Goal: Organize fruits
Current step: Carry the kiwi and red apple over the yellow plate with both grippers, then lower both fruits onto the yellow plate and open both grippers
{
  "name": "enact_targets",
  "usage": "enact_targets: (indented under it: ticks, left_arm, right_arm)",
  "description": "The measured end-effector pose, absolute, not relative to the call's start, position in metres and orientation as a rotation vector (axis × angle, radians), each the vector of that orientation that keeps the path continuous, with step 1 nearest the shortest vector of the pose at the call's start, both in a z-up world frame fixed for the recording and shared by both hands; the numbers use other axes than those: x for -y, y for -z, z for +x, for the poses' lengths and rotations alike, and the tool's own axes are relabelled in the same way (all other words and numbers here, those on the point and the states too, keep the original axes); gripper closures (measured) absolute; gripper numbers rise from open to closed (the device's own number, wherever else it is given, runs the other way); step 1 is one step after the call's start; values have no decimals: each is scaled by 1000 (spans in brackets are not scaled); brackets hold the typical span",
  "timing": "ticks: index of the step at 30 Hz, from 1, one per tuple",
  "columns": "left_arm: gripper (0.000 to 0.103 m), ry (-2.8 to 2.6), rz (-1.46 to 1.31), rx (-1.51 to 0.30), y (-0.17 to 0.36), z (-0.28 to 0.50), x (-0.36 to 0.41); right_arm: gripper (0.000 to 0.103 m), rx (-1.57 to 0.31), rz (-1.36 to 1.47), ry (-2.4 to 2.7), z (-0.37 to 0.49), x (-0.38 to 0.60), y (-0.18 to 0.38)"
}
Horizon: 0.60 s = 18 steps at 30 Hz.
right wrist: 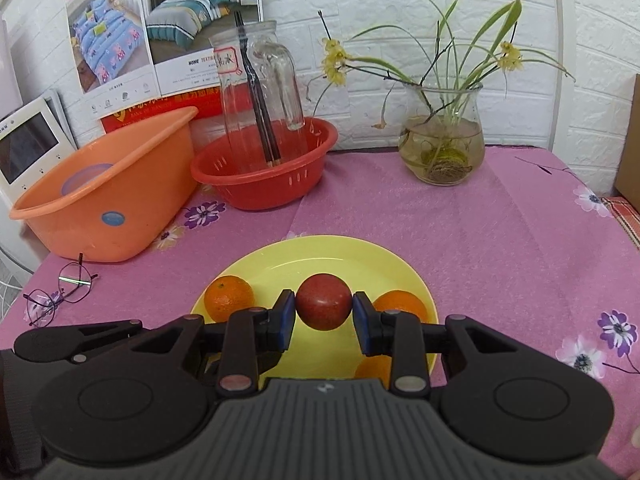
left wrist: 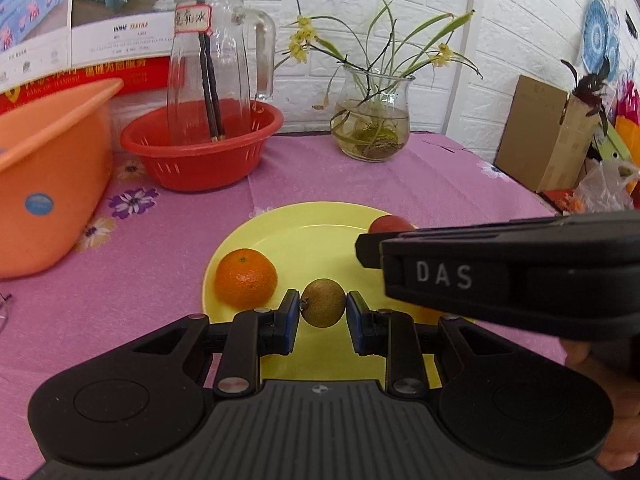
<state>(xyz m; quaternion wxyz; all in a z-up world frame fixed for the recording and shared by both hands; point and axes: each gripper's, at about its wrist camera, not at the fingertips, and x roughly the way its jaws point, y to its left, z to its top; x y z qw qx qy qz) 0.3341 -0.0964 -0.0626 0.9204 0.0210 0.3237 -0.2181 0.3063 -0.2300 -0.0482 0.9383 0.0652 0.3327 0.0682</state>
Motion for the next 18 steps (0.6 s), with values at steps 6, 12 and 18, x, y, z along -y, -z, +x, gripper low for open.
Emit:
enact_targets:
  ticks: [6, 12, 18]
  left_arm:
    - [79, 452, 49, -668, 68, 338, 101]
    - [79, 437, 40, -676, 70, 344, 100]
    - [79, 435, 46, -678, 72, 348, 101]
  right_arm:
    - [27, -691, 140, -137, 316, 229, 56]
    - [27, -694, 143, -138, 320, 230, 61]
    - [27, -695, 144, -141, 323, 230, 64]
